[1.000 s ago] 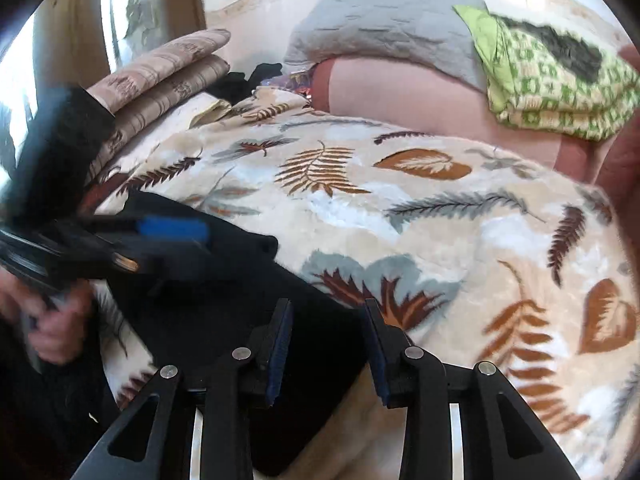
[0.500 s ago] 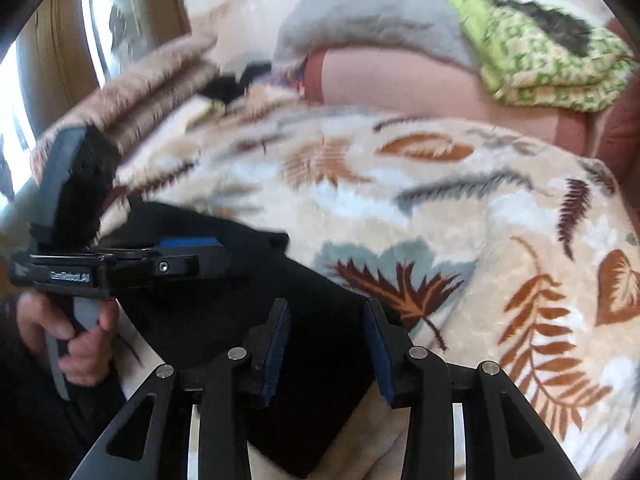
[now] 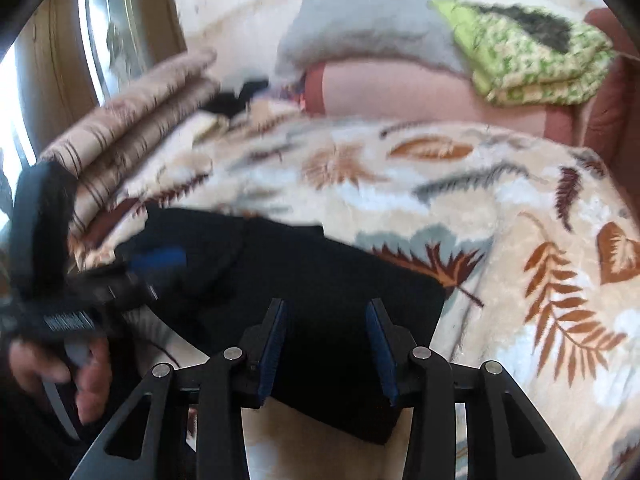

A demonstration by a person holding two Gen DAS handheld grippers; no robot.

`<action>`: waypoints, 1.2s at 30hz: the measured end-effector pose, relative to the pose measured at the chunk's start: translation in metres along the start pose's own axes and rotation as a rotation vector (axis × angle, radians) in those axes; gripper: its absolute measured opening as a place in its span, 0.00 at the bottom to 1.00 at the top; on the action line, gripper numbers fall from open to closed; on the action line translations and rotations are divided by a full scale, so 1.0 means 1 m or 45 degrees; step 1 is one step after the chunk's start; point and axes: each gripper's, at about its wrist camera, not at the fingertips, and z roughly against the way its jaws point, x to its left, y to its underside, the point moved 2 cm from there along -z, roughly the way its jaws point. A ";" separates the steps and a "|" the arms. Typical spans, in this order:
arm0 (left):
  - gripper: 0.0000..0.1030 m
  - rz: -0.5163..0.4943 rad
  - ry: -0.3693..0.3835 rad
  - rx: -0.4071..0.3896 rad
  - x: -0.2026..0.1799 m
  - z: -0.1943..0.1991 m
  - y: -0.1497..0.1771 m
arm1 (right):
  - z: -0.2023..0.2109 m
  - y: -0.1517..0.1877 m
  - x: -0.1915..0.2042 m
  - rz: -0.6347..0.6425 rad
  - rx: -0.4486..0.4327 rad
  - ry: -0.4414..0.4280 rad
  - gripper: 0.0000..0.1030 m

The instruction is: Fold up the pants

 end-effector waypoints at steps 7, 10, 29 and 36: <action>0.77 -0.068 -0.253 -0.009 0.000 0.007 0.023 | 0.014 0.014 0.032 0.071 -0.084 0.257 0.40; 0.77 -0.064 -0.329 -0.018 0.007 0.010 0.029 | 0.013 0.017 0.035 0.089 -0.084 0.316 0.40; 0.77 -0.062 -0.384 -0.002 0.009 0.009 0.032 | 0.008 0.022 0.019 0.000 -0.096 0.421 0.40; 0.77 -0.014 -0.279 -0.041 0.007 0.014 0.029 | 0.012 0.021 0.013 -0.063 -0.120 0.419 0.40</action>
